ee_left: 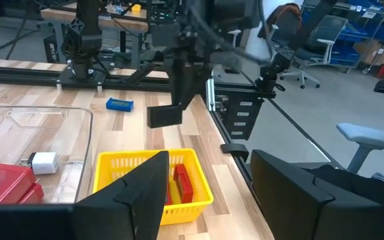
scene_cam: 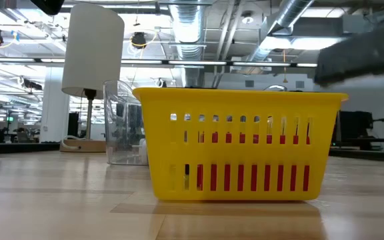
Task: Pick & Place Office items
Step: Put the black digital clock into the yellow bin, then put the dark blue digital clock into the yellow bin
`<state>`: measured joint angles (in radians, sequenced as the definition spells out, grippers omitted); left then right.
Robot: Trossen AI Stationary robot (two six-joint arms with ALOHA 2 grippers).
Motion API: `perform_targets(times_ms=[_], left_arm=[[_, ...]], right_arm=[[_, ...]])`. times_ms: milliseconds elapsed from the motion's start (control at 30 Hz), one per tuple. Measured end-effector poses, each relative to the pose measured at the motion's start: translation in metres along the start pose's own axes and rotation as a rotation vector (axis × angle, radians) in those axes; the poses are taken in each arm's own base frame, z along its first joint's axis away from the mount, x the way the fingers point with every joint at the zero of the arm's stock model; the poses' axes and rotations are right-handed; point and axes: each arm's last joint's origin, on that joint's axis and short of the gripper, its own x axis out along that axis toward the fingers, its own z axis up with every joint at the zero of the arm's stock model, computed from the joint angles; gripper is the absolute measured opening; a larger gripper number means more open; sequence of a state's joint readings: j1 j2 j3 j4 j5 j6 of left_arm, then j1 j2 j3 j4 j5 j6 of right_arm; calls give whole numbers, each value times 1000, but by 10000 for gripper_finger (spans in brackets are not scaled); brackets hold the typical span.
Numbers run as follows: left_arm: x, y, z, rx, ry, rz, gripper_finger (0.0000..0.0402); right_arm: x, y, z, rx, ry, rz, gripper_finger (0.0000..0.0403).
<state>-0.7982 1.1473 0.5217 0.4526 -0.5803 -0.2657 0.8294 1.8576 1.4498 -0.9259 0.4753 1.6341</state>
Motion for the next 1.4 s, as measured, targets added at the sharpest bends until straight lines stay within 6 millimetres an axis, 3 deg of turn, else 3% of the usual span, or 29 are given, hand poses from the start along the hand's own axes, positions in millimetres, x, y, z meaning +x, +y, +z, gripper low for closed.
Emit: perform_targets(times_ms=[133,333,800,1033,1233,1400], left_arm=[[0,0,0,0,0,0,209],[0,0,0,0,0,0,209],[-1,1,-6,33,56,8,209],[-1,0,-7,33,60,3,209],[-1,0,-7,33,60,2,209],[-2,-1,-7,33,60,-3,209]], right_arm=[[3,8,8,-30,-26,59,55],[19,26,41,-137,-92,193,55],[72,19,77,-259,71,123,56],[69,19,76,-293,73,131,82],[67,17,73,-275,58,92,134],[58,-2,76,-209,63,-75,175]])
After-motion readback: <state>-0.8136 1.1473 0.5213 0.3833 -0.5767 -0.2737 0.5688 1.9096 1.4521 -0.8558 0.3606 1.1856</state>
